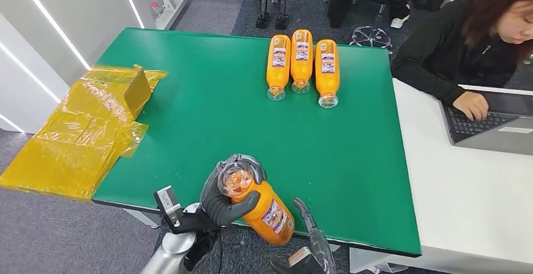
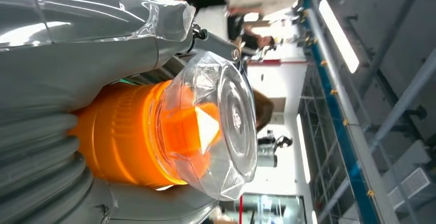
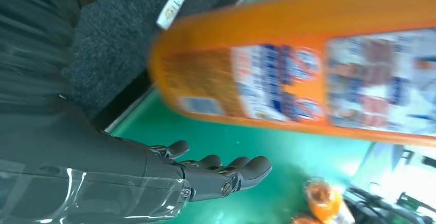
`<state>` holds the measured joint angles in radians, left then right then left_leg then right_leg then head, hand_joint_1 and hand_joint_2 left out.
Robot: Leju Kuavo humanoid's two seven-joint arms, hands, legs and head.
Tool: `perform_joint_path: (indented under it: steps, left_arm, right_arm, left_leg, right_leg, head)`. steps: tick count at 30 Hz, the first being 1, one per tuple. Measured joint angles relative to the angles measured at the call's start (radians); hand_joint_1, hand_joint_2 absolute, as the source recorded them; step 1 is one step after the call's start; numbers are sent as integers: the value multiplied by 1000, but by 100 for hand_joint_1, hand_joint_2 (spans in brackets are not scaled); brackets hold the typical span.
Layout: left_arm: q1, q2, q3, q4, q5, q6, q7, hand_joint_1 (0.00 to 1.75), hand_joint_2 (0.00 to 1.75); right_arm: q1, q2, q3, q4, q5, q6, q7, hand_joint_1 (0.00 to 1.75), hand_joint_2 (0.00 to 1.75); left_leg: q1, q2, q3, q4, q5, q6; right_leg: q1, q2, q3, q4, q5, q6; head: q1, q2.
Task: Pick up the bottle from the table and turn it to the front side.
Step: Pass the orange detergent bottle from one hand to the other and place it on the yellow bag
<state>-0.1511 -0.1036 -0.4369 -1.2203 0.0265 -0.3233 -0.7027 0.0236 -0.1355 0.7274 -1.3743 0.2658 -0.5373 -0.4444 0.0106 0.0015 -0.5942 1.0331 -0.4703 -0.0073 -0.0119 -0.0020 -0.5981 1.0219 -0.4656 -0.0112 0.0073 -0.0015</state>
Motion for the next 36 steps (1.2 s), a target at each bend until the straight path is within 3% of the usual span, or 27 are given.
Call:
perform_joint_path:
  steps: [12,19,25,32,36]
  left_arm:
    - [-72,65,55,-110,-226,156,30,175,175]
    - [-142,137,66,-79,-531,350,43,175,175]
    - [-177,174,65,-32,-589,391,51,175,175]
    - [-291,265,-5,196,-1007,668,173,175,175]
    - [-363,324,-74,397,-1190,707,251,175,175]
  right_arm:
    - [-49,27,49,67,-29,60,-8,0,175]
    - [-51,33,49,85,-34,51,-16,0,175]
    - [-52,35,49,94,-39,46,-18,0,175]
    - [-50,39,50,106,-91,25,-47,0,175]
    - [-49,39,56,110,-125,7,-59,0,175]
  left_leg:
    - [0,2,0,0,0,-1]
    - [0,2,0,0,0,-1]
    - [0,2,0,0,0,-1]
    - [1,5,1,0,0,-2]
    - [1,7,1,0,1,-2]
  right_leg:
    - [0,2,-1,1,0,-1]
    - [0,2,-1,1,0,-1]
    - [0,3,-1,0,0,-1]
    - [0,5,-2,1,1,-1]
    - [0,7,-2,2,1,-2]
  head:
    - [0,0]
    - [0,0]
    - [0,0]
    - [0,0]
    - [0,0]
